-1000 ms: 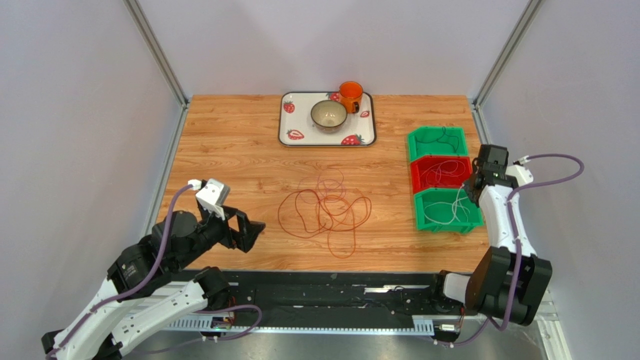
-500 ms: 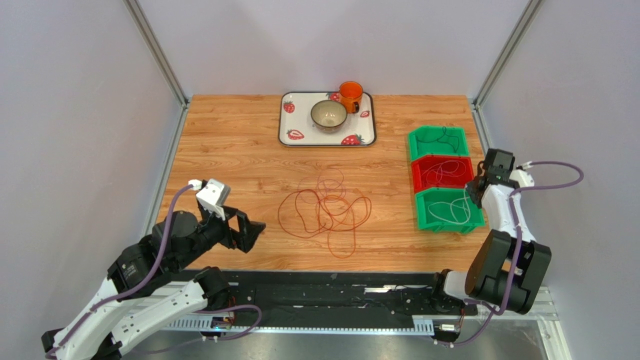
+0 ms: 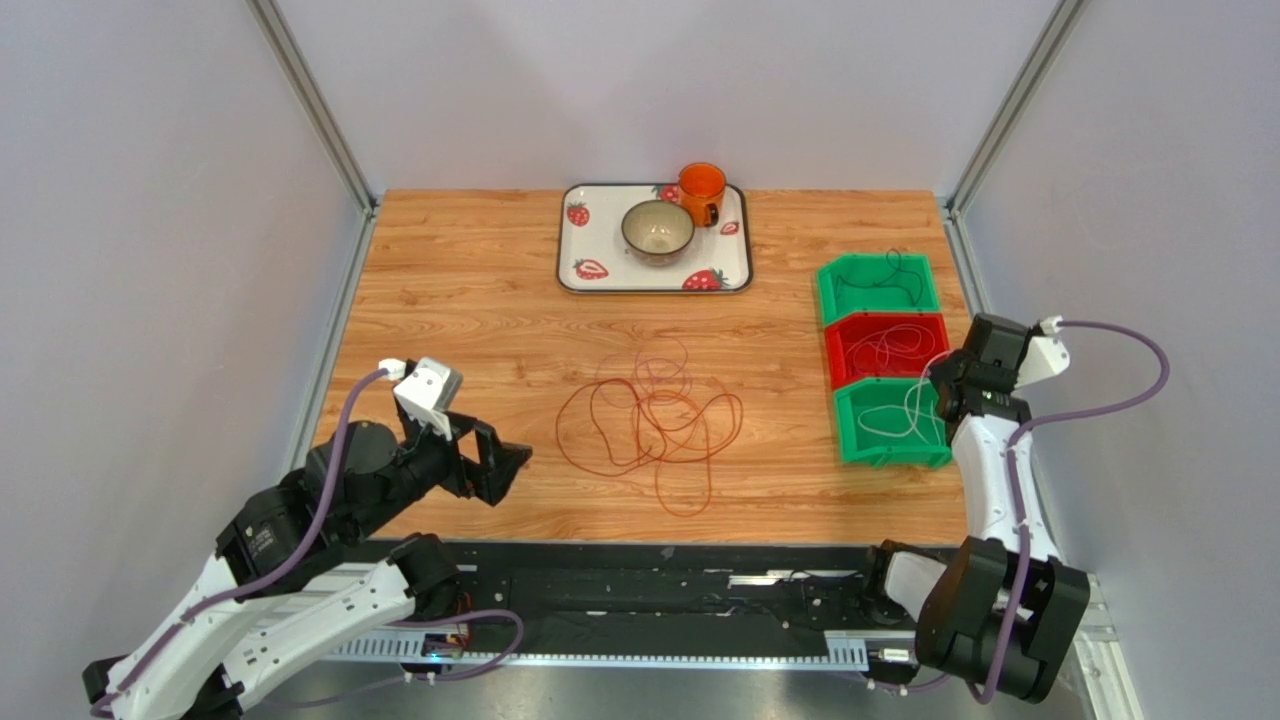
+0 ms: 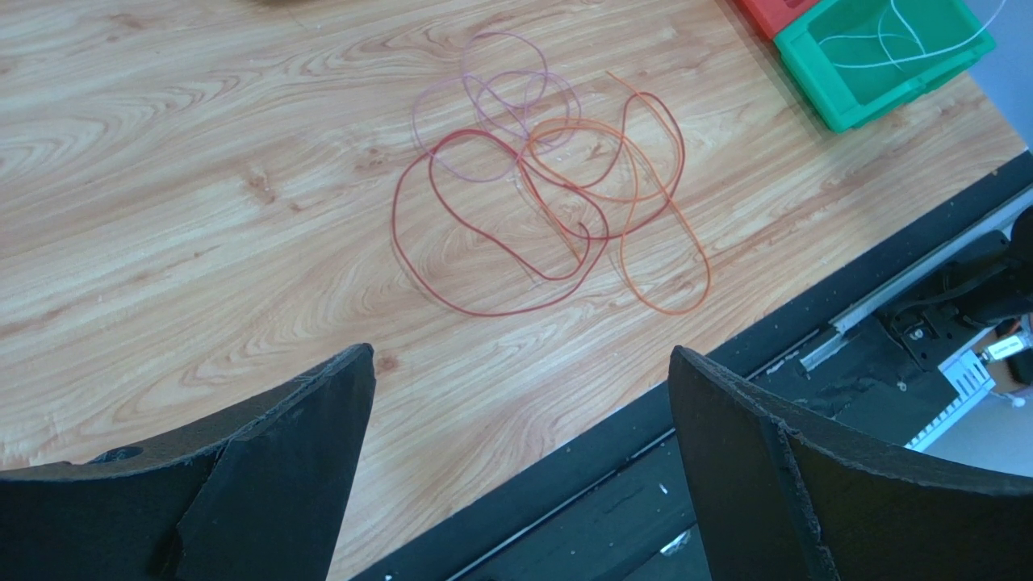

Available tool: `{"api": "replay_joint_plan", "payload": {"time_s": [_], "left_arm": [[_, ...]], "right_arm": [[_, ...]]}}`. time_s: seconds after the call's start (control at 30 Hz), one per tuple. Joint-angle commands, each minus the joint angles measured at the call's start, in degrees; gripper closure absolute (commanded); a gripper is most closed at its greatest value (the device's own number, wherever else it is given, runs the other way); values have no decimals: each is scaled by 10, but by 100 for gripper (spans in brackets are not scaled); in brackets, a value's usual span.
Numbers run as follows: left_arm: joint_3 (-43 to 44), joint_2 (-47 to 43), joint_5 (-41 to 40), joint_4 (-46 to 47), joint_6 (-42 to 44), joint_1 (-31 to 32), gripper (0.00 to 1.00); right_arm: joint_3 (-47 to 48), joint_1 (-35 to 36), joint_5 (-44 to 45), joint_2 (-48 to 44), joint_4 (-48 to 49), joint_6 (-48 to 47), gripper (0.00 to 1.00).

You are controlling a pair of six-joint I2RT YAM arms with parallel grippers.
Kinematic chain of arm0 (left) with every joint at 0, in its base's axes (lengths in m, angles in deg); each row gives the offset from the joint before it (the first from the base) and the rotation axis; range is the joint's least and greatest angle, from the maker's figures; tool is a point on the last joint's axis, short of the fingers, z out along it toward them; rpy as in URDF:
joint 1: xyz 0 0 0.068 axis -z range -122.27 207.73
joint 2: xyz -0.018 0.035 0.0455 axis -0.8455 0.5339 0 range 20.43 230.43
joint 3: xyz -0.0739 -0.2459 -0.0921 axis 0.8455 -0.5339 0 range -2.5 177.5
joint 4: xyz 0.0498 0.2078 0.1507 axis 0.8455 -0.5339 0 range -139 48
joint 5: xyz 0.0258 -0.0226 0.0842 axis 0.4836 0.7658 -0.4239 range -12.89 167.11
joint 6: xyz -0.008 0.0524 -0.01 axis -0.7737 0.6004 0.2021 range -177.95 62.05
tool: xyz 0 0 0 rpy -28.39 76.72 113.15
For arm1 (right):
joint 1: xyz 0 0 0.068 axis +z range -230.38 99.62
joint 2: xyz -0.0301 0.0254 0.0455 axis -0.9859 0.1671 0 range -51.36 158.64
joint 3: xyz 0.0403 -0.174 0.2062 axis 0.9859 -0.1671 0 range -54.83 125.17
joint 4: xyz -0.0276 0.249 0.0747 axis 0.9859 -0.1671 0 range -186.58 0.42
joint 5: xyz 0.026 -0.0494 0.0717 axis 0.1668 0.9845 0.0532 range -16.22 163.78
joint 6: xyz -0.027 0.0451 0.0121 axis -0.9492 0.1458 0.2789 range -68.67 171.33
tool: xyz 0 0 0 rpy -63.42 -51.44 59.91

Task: Untangle the cables

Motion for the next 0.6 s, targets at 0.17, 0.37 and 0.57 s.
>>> {"api": "replay_joint_plan", "payload": {"time_s": [0.17,0.37,0.57], "left_arm": [[-1,-7,-7,7,-3,2,2],[-2,-14,-5,9,-2,2,2],[-2,-15,-3,9,-2,2,2]], "right_arm": [[116,8,7,74,-129,-36,82],[151,9,62,83,-218,-27,58],[214,9,124,97,-322,-27,57]]}}
